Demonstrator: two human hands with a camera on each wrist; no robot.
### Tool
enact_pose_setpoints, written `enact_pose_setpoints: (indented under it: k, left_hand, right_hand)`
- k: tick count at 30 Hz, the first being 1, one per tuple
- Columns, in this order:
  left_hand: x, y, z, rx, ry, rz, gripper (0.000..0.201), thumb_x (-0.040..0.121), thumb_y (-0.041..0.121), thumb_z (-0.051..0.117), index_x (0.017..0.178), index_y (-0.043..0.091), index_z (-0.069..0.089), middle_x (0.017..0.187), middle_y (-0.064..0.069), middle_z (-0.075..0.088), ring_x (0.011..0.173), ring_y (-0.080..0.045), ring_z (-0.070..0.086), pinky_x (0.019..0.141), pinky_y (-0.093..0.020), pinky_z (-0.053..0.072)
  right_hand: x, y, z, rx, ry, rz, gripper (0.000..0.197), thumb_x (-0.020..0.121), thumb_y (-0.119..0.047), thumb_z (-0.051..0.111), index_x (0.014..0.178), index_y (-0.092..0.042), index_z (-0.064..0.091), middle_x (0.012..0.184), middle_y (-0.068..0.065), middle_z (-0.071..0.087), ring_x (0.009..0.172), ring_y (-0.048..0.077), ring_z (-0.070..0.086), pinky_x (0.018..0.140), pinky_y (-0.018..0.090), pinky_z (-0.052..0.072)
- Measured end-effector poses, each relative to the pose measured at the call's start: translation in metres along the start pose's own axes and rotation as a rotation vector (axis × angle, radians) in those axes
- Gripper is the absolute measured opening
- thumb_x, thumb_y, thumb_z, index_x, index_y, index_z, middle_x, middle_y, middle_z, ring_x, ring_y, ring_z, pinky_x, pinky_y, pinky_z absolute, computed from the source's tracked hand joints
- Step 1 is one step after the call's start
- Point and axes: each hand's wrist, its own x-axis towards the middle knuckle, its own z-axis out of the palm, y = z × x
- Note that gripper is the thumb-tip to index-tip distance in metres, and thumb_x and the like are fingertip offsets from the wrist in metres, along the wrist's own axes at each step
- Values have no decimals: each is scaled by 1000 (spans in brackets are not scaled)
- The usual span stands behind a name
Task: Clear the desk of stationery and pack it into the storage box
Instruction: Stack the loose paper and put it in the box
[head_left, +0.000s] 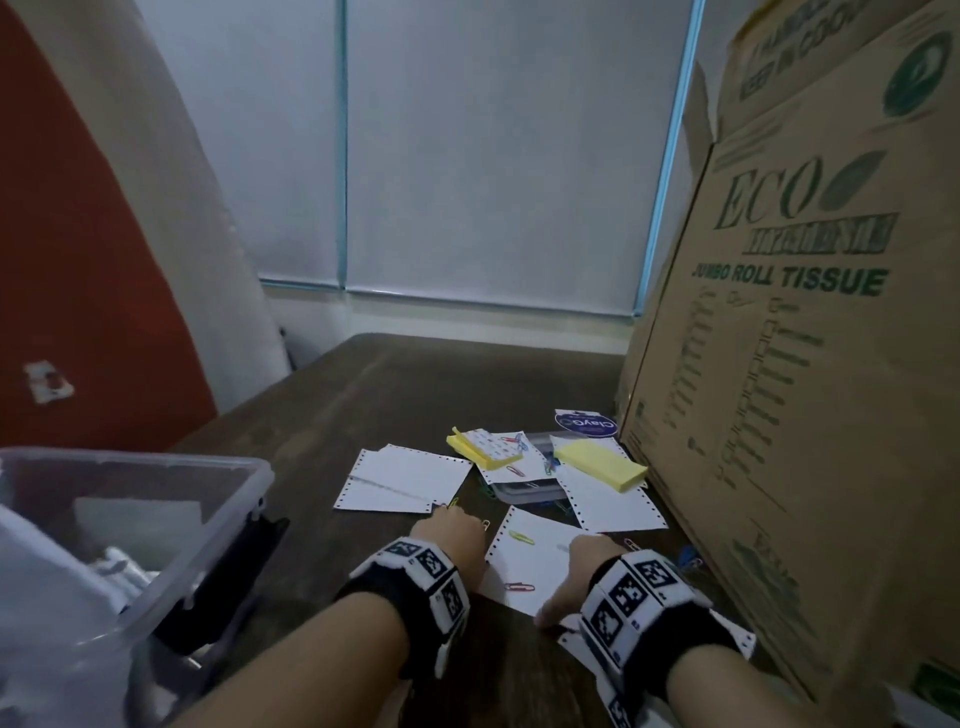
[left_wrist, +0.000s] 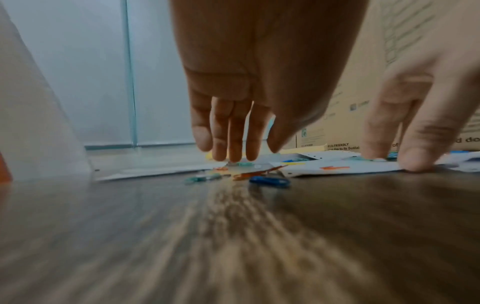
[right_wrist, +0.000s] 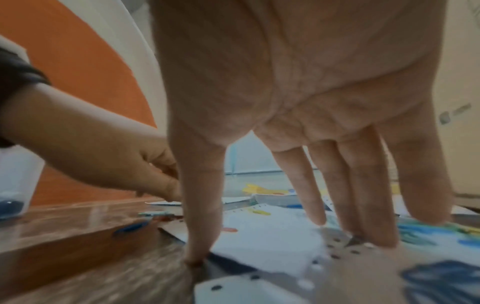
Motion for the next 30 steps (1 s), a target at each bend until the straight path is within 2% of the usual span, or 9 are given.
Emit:
enact_pose_setpoints:
  k: [2,6,12,17,20,24,26,28,30]
  left_hand:
    - [10,2,3,-49,9,-2,39,98,28,41,129,6,49,135,-13,47,128,-28,44,101,-39,41]
    - [29,8,7,-91,-83,-53,57,88,46,52,128,5,50,132,-14,50,123,-28,50,99,-36,47]
    - [45,10,2,-140,-140,-78,63,80,48,66,120,1,56,123,-13,62,114,-26,59,89,-30,48]
    - [47,7,1,-191,-101,-138,64,77,42,73,123,2,53,125,-11,60,116,-24,58,94,-29,49]
    - [48,7,3,-186,-61,-154,48,83,28,69,120,2,55,122,-10,62,113,-23,60,89,-26,49]
    - [45,9,7,-168,-25,-120,31,93,11,52,123,2,56,130,-13,56,121,-26,54,98,-30,45]
    - [40,7,7,-171,2,-108,35,92,12,54,126,3,49,131,-14,46,120,-29,52,101,-33,44]
    - [37,1,8,-149,24,-96,38,91,14,55,125,4,43,128,-13,40,118,-30,52,101,-35,44]
    - [34,-8,7,-99,54,-137,37,92,12,52,127,5,41,129,-13,39,120,-30,51,101,-37,43]
  right_hand:
    - [10,-3,4,21,-44,-38,83,63,-55,75,128,-11,50,130,5,56,118,23,55,98,37,46]
    - [21,-4,4,80,-81,-128,92,59,-51,78,137,-19,42,142,1,46,130,23,44,106,40,40]
    - [36,7,2,146,-19,-95,91,61,-37,79,140,-19,35,141,4,42,127,26,45,102,40,45]
    - [42,6,4,104,27,-72,77,69,-27,75,135,-12,38,134,9,44,120,26,51,96,37,49]
    - [46,10,6,145,53,-40,61,72,-24,68,127,-13,44,128,7,48,114,23,53,91,32,49]
    - [53,13,6,138,129,41,10,77,-21,57,76,-14,50,102,8,58,104,24,60,78,28,46]
    - [54,15,7,124,161,79,25,81,-21,55,60,-14,43,96,11,61,105,25,61,78,27,47]
    - [54,16,5,94,173,105,25,84,-23,55,63,-12,46,102,11,62,112,26,58,83,29,47]
    - [54,19,2,47,176,103,17,85,-24,55,88,-9,61,111,9,62,116,26,54,87,29,46]
